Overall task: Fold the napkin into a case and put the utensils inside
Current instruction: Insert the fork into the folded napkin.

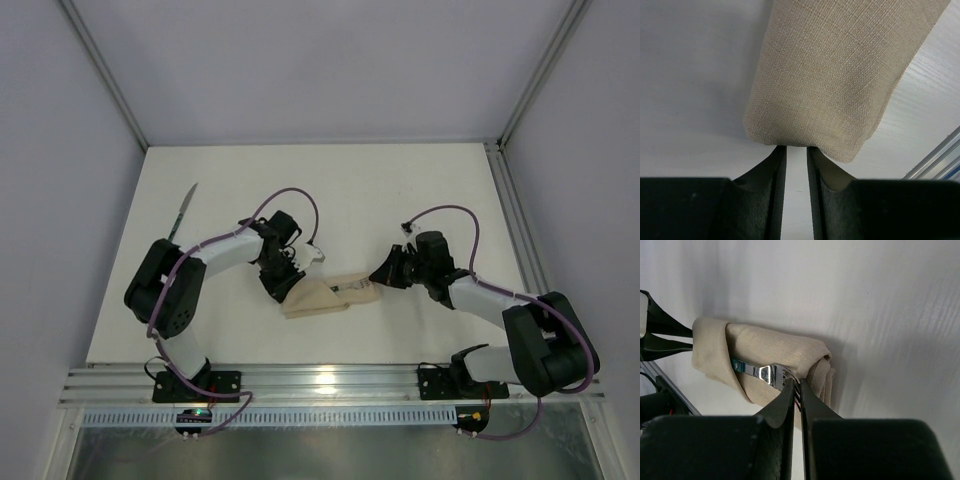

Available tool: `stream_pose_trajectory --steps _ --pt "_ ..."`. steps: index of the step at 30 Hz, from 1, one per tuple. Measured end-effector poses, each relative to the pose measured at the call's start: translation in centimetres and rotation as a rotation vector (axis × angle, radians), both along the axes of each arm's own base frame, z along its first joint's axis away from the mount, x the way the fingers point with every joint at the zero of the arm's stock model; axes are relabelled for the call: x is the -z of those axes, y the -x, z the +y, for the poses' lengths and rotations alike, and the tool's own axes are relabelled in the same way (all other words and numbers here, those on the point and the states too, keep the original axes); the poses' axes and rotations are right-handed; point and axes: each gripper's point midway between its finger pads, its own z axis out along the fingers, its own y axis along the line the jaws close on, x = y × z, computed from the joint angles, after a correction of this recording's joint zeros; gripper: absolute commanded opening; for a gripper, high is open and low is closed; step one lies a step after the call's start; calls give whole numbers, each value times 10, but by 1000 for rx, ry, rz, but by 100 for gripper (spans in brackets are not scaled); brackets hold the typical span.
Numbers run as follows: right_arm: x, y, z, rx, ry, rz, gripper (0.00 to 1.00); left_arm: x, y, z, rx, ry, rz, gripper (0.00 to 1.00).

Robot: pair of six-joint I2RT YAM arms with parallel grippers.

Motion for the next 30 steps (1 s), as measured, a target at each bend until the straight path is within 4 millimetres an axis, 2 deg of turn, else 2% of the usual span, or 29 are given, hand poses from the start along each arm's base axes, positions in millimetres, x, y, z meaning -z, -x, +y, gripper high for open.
stream_pose_trajectory --steps 14,22,26,28,29,30 --pt "5 -4 21 126 -42 -29 4 0 -1 3 -16 -10 -16 25" --pt "16 -9 31 145 -51 -21 4 -1 -2 5 -19 -19 -22 25" --pt "15 -10 34 143 -58 -29 4 -3 -4 7 -17 -24 -37 30" --pt "15 -10 34 140 -57 -30 16 -6 -5 7 -16 -24 -54 31" --pt "15 -10 34 139 -54 -32 28 -8 -7 8 -15 -23 -63 33" --pt "15 -9 34 141 -45 -32 32 -10 -8 8 -14 -23 -72 33"
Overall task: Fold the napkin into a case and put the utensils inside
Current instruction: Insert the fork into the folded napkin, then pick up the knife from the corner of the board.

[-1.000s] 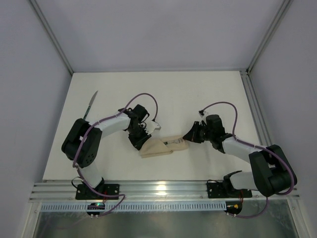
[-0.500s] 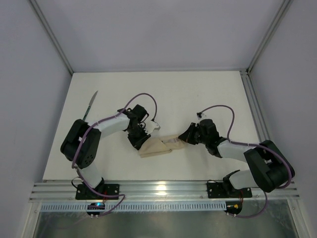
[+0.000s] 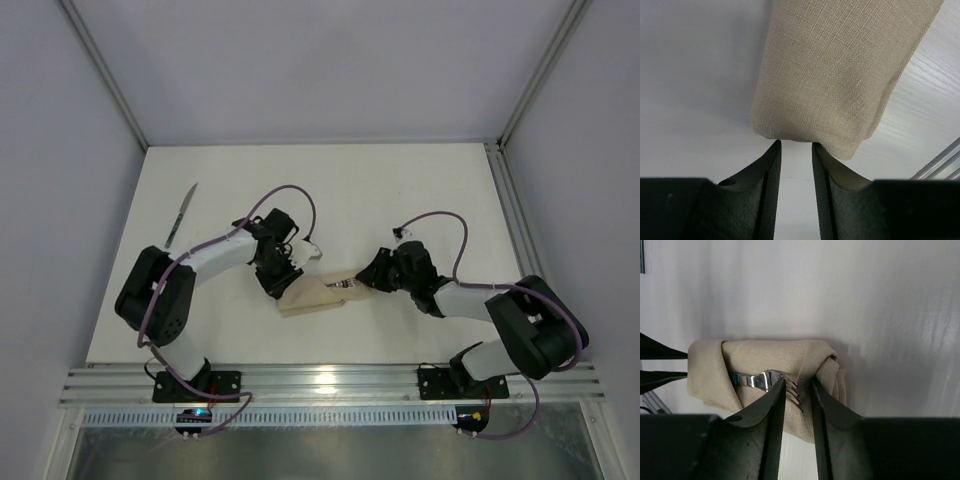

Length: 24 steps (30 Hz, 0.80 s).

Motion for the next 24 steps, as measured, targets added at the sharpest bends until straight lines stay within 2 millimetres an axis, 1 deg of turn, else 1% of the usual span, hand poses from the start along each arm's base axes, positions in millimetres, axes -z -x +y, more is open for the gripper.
stream_pose_trajectory --steps 3,5,6,7,8,9,11,12,14,16,17,20,22,24 --pt "-3 2 -6 -2 41 -12 42 -8 -4 4 1 1 -30 37" --pt "-10 2 -9 -4 67 -32 47 -17 -8 10 -14 5 -53 43" --pt "-16 2 -12 -2 80 -49 48 -23 -11 16 -35 9 -64 46" --pt "-23 0 -14 1 95 -67 52 -32 -18 24 -65 11 -84 51" --pt "-29 -1 -16 3 104 -81 54 -39 -26 32 -95 11 -108 53" --pt "-37 -3 -18 4 119 -100 56 -47 -38 44 -138 14 -137 54" --pt "-52 -7 -21 8 139 -137 57 -64 -66 77 -256 7 -202 57" --pt "-58 -9 -22 9 149 -154 58 -69 -77 93 -309 -2 -224 58" --pt "-69 -10 -26 12 168 -182 59 -79 -100 134 -433 -26 -269 64" --pt "-76 -10 -29 12 179 -206 59 -85 -119 179 -552 -72 -308 69" --pt "-77 -10 -30 11 185 -213 59 -87 -129 200 -602 -102 -329 69" --pt "-75 -7 -33 0 208 -212 59 -84 -153 240 -690 -179 -342 71" --pt "-72 -5 -34 -10 222 -206 59 -77 -177 255 -723 -208 -339 73" --pt "-71 -4 -35 -15 230 -206 59 -65 -200 266 -757 -225 -318 73"
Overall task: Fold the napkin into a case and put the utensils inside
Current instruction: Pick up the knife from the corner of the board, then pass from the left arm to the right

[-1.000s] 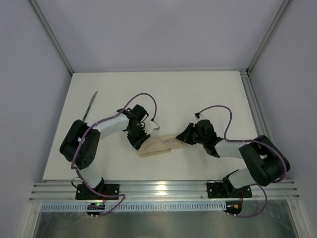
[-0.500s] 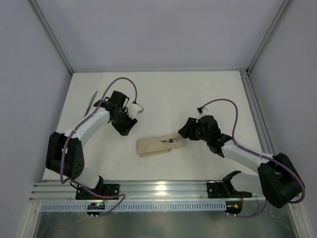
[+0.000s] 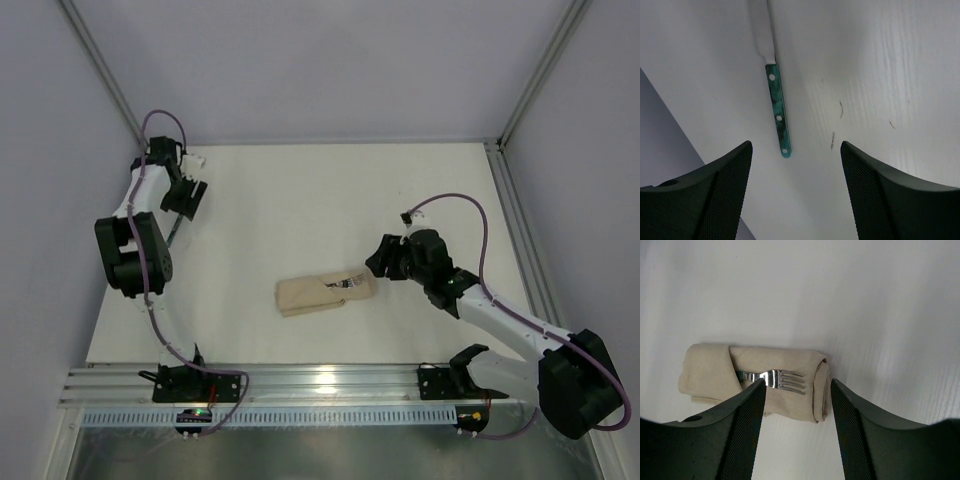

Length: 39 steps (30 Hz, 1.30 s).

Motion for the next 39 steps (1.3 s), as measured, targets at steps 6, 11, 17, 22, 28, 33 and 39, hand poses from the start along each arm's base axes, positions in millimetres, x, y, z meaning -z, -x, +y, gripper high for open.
stream_pose_trajectory --steps 6,11,17,22,28,33,39 --pt "-1 5 -4 -11 20 -2 59 39 -32 31 -101 19 63 72" --pt "-13 7 -5 -15 9 -37 59 67 -25 41 -141 43 163 58" --pt "-13 11 -8 -19 24 -37 59 75 -22 28 -139 102 202 21" --pt "-17 14 -13 -11 30 -46 59 77 -19 18 -107 156 211 0" --pt "-17 16 -14 -9 34 -40 59 73 11 -12 -51 280 182 0" --pt "-17 20 -11 -33 26 -25 59 52 67 -72 55 378 194 0" --pt "-42 22 10 -126 -56 -51 64 -33 97 -175 381 424 -9 0"
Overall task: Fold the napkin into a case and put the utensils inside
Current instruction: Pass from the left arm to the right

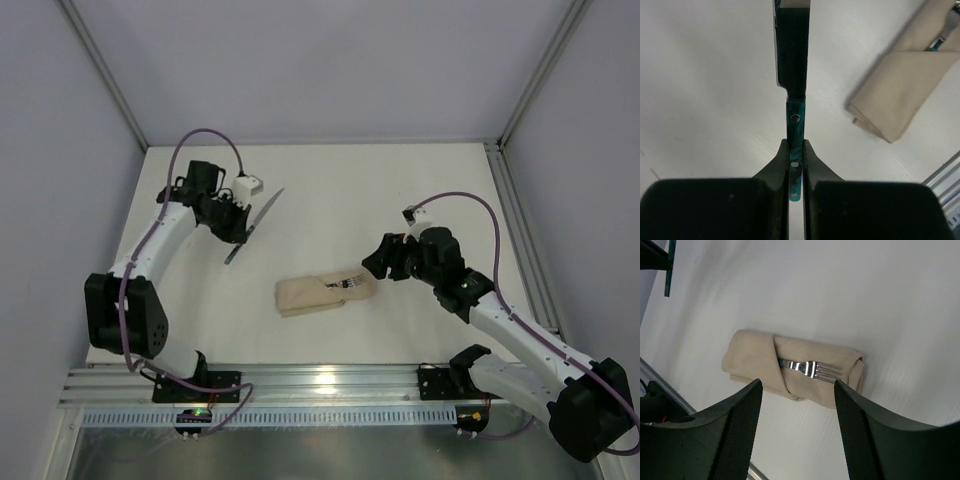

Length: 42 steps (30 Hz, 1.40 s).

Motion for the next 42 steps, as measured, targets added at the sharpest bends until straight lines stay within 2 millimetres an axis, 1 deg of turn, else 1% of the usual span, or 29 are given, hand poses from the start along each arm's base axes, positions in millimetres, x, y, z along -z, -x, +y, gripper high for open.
stream_pose_trajectory --steps 2,3,5,7,10,12,13,14,15,17,19,20,22,23,25,26,29,31,34,37,39,42 --pt "-7 1 6 -26 -29 -7 67 -16 12 -34 103 17 -54 0" --pt "-10 2 9 -36 -45 -9 68 -20 20 -50 155 25 -66 0" --pt "-15 4 13 -50 -72 -9 69 -20 41 -84 262 28 -62 0" --pt "-22 7 16 -61 -105 -12 69 -17 58 -111 345 13 -52 0" --pt "-40 11 17 -68 -153 -47 69 -15 81 -145 462 -13 -41 0" --pt "-51 17 12 -59 -162 -78 71 -17 90 -167 528 -29 -38 0" --pt "-55 20 8 -50 -162 -93 75 -19 91 -178 555 -35 -44 0" --pt "-61 24 2 -37 -158 -112 76 -19 93 -190 583 -37 -49 0" --pt "-66 27 -4 -22 -148 -129 77 -19 95 -201 610 -41 -53 0" --pt "-78 31 -18 26 -132 -154 77 -14 100 -215 647 -53 -53 0" --pt "-88 31 -30 74 -123 -164 74 -7 109 -224 681 -67 -44 0" --pt "-90 30 -33 91 -123 -164 72 -4 113 -227 693 -74 -40 0" --pt "-81 28 -40 129 -114 -135 69 -2 118 -230 708 -80 -38 0" --pt "-72 26 -44 145 -111 -108 64 -2 119 -231 709 -82 -39 0" --pt "-52 24 -53 189 -118 -47 58 -2 120 -232 700 -81 -36 0" --pt "-41 21 -59 214 -135 -20 53 -2 120 -233 696 -81 -36 0" --pt "-9 16 -70 292 -215 63 49 -1 118 -234 670 -78 -36 0" --pt "10 19 -67 301 -263 115 48 1 116 -236 657 -78 -36 0" --pt "34 25 -59 298 -338 172 43 14 114 -240 642 -88 -10 0" --pt "42 28 -57 302 -381 185 43 32 114 -241 631 -114 31 0" --pt "39 27 -56 300 -407 163 41 44 114 -241 628 -132 56 0" --pt "34 25 -55 296 -432 134 40 52 113 -241 622 -145 67 0"
